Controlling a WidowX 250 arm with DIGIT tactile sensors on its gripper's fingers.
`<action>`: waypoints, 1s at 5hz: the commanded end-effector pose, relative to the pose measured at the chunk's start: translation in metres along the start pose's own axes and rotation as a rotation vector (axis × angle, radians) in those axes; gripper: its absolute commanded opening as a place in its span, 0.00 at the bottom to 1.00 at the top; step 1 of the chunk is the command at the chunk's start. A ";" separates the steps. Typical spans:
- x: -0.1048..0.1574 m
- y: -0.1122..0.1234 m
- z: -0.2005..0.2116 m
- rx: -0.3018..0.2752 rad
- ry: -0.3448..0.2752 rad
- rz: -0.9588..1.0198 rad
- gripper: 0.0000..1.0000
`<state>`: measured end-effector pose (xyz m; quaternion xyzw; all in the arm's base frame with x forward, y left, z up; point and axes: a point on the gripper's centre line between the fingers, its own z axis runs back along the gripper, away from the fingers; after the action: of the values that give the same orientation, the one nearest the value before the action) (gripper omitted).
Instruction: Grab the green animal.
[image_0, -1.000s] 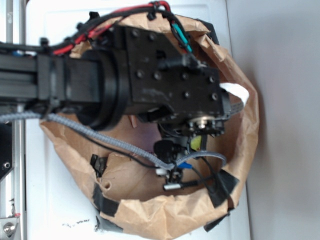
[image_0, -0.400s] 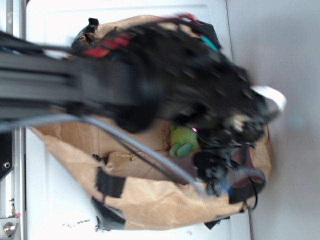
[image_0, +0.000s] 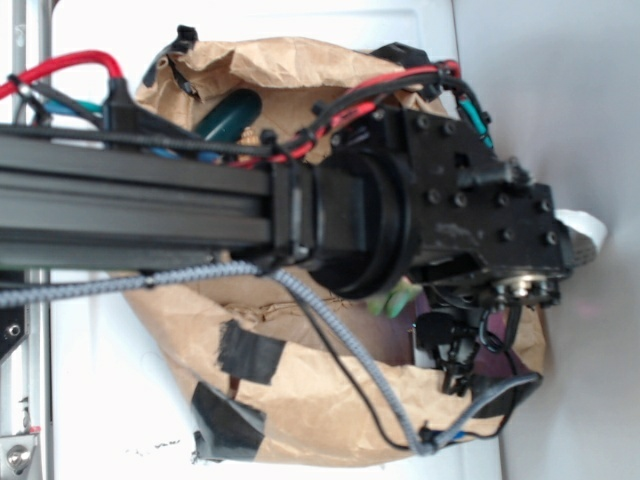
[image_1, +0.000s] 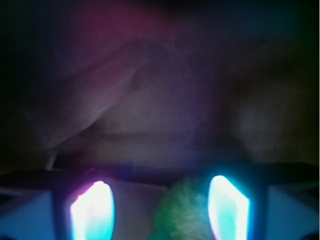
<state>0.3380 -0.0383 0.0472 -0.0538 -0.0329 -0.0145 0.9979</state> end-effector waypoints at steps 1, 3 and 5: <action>-0.025 0.014 0.016 0.003 -0.029 -0.020 0.00; -0.039 0.026 0.064 -0.061 -0.138 -0.036 0.05; -0.067 0.040 0.147 -0.223 -0.136 0.002 1.00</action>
<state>0.2616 0.0085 0.1650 -0.1717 -0.0639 -0.0132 0.9830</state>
